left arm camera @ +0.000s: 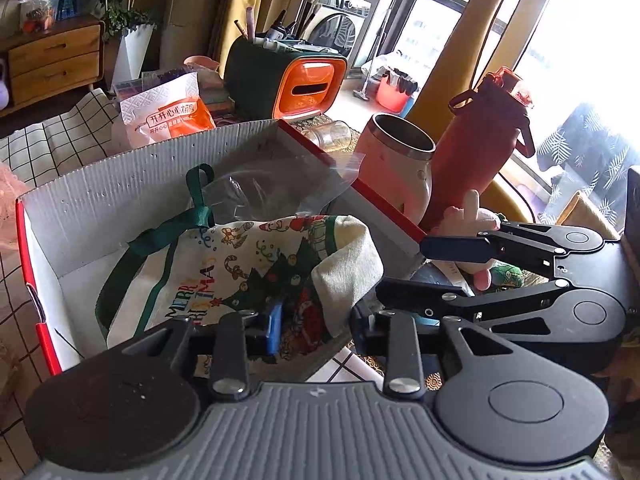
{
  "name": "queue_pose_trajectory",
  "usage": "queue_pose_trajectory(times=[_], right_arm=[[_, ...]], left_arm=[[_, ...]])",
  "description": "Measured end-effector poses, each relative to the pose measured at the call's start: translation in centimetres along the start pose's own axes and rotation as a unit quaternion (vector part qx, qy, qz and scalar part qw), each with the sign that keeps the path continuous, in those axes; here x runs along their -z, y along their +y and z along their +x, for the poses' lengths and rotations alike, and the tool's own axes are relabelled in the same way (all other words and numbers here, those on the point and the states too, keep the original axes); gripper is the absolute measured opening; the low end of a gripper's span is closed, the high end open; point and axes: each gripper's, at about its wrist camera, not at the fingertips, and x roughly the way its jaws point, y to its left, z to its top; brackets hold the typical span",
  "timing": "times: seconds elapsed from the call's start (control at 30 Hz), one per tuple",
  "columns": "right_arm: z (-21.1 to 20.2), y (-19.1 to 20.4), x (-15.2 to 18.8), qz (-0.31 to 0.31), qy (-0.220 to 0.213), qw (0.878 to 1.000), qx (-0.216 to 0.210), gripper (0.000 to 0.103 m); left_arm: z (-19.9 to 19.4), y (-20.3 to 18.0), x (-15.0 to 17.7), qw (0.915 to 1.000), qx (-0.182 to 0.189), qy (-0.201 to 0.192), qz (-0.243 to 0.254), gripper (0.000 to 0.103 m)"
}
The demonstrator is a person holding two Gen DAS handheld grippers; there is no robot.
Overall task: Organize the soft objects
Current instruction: 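Release the Christmas bag into the box with the left gripper while the right releases the plastic bag, then withdraw both open grippers from the box toward the table items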
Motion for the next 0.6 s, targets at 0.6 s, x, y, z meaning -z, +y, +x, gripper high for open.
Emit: queue_pose_trajectory(times=[0.6], right_arm=[[-6.9, 4.3, 0.0, 0.007, -0.054, 0.998, -0.026, 0.087]], left_arm=[[-11.8, 0.3, 2.7, 0.9949, -0.021, -0.098, -0.003, 0.073]])
